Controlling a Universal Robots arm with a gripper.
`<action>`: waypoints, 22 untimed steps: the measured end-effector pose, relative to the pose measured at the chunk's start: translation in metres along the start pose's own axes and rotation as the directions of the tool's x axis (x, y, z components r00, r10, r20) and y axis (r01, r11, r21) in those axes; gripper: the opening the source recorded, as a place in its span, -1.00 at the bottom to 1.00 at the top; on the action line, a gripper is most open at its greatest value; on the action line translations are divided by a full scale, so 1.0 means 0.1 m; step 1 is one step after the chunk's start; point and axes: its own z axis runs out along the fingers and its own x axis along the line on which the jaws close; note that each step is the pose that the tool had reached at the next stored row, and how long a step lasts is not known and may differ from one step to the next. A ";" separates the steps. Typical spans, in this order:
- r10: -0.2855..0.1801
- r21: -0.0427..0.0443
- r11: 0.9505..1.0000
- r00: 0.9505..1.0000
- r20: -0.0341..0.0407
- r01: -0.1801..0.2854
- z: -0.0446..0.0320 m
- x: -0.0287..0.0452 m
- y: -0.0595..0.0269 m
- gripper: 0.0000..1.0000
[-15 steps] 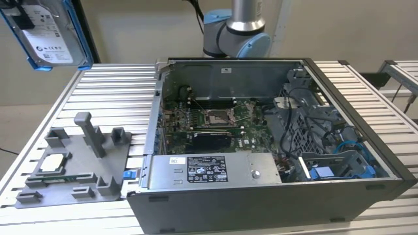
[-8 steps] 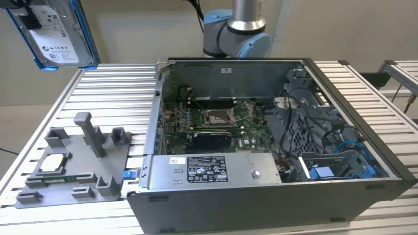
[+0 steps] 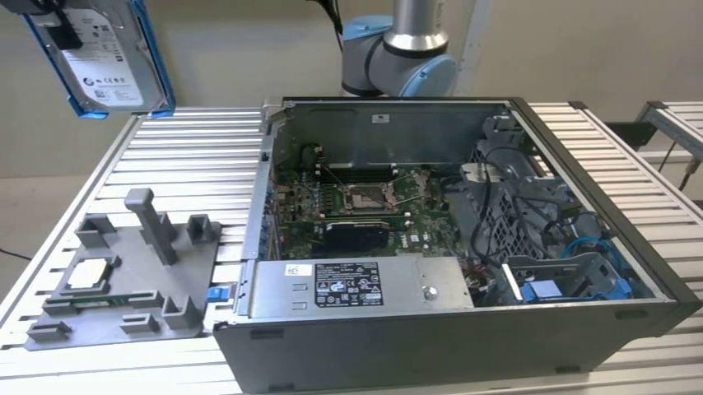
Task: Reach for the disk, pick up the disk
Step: 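Pick up the disk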
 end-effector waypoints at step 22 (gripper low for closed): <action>0.000 0.000 1.000 1.000 0.000 0.000 0.032 0.001 -0.403 -1.00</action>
